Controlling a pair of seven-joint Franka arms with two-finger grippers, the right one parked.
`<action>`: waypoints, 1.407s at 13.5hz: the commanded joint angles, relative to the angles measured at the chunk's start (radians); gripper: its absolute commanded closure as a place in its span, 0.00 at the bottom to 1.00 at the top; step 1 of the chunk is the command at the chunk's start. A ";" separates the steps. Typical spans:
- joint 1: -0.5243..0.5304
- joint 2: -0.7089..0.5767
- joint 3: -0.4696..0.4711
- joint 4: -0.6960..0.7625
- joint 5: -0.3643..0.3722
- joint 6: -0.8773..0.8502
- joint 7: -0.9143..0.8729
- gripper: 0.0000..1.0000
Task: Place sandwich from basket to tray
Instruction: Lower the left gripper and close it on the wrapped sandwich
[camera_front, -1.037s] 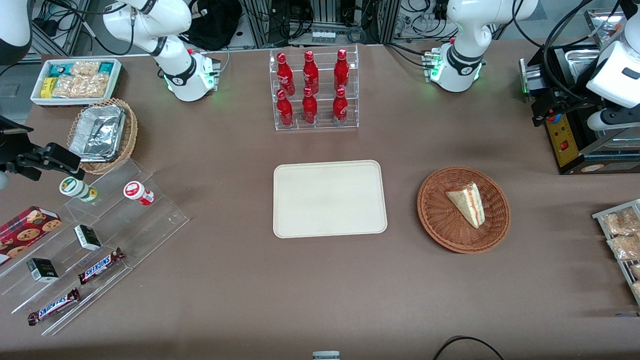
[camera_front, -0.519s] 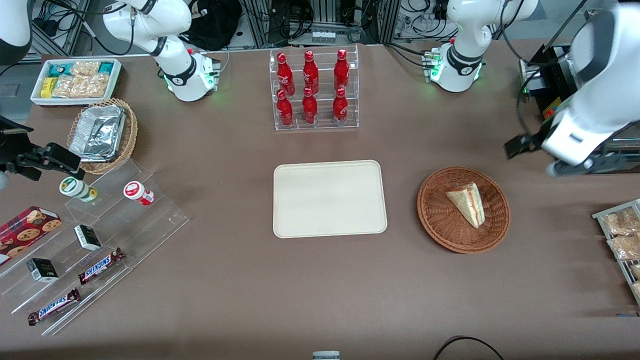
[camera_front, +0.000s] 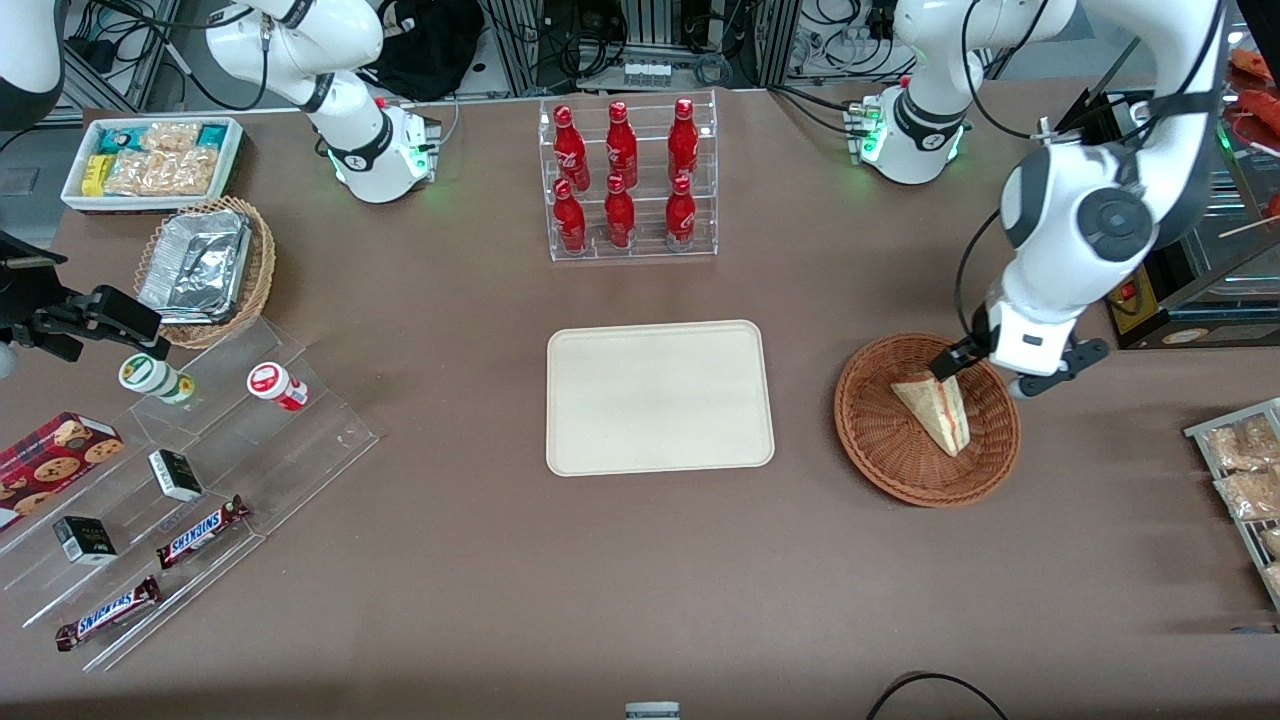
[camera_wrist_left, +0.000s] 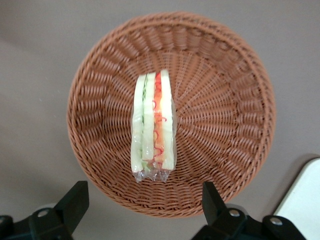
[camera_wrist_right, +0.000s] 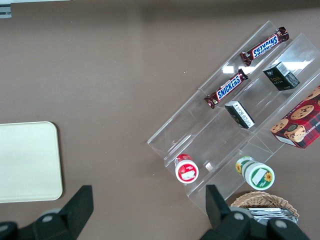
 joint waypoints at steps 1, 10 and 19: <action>0.003 0.036 -0.001 -0.003 -0.001 0.021 -0.031 0.00; 0.004 0.221 0.007 0.009 0.007 0.171 0.002 0.05; 0.003 0.169 0.012 0.146 0.013 -0.077 0.009 0.97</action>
